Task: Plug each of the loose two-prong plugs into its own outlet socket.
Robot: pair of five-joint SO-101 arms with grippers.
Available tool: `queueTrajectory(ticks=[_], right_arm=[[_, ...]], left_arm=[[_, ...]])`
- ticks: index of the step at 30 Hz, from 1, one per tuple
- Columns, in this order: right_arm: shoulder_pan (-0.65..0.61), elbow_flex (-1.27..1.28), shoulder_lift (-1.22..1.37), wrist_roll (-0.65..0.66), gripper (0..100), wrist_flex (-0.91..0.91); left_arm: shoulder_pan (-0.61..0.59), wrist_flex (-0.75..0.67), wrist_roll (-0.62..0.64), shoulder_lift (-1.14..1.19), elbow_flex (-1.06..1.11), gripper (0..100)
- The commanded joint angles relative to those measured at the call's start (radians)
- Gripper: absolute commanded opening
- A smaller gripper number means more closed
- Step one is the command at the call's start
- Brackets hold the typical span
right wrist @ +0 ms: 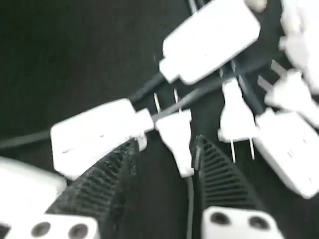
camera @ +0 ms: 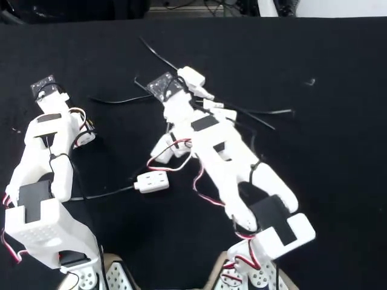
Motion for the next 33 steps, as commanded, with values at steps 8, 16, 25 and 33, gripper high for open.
queueTrajectory(ticks=[8,16,25,33], right_arm=[[0.006,-0.008,-0.054,0.14,10.3,0.166],[-0.135,-0.061,0.076,0.038,10.0,-0.086],[-0.124,-0.394,0.311,-0.037,10.2,-0.091],[-0.074,-0.423,0.245,-0.107,20.8,0.12]], left_arm=[[-0.027,0.009,-0.008,-0.046,-0.012,17],[-0.028,0.009,-0.008,-0.046,-0.012,17],[-0.033,0.009,-0.008,-0.046,-0.012,17],[-0.031,0.009,-0.008,-0.046,-0.01,17]])
